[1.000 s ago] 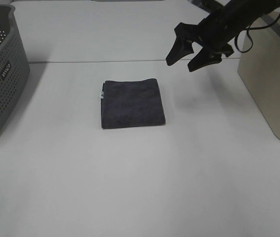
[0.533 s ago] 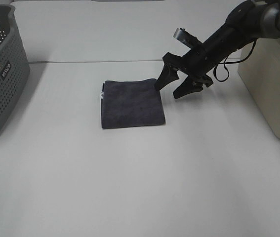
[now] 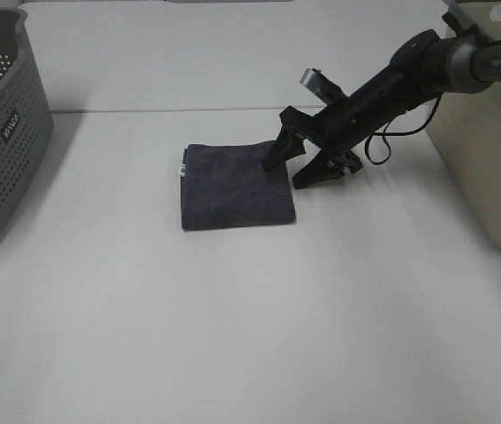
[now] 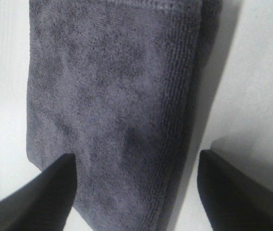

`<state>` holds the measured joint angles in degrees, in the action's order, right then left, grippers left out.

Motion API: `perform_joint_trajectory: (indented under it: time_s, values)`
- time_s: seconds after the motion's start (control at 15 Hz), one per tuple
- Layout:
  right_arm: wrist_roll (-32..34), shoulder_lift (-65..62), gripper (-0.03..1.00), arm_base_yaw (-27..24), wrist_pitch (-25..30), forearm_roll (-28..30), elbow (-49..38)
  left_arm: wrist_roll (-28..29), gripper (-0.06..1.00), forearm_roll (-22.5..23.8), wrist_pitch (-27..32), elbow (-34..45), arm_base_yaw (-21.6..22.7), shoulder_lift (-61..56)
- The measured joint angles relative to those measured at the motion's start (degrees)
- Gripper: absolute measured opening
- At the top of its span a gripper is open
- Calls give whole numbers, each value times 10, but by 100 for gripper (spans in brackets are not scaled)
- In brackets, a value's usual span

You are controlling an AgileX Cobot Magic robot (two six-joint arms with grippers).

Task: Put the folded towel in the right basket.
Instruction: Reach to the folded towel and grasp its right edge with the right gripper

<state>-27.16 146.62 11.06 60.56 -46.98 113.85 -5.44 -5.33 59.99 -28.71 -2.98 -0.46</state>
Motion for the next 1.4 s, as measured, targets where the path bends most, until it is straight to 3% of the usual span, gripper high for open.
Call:
perform_joint_trajectory:
  time_s: [0.13,0.53,0.73,1.2,1.33,1.4]
  values:
    - [0,-1,68,1,-1,5,1,0,98,0,0,0,0,0]
    - [34,-1,68,1,6,98,49,0,98,0,0,0,0,0]
    - [41,1,68,1,15,104,52,0,98,0,0,0,0,0]
    - [29,34,67,19,21,1,55,0,98,0,0,0,0,0]
    - [31,37,62,29,11,3,55,0,98,0,0,0,0,0]
    - [40,39,52,34,3,6,55,0,98,0,0,0,0,0]
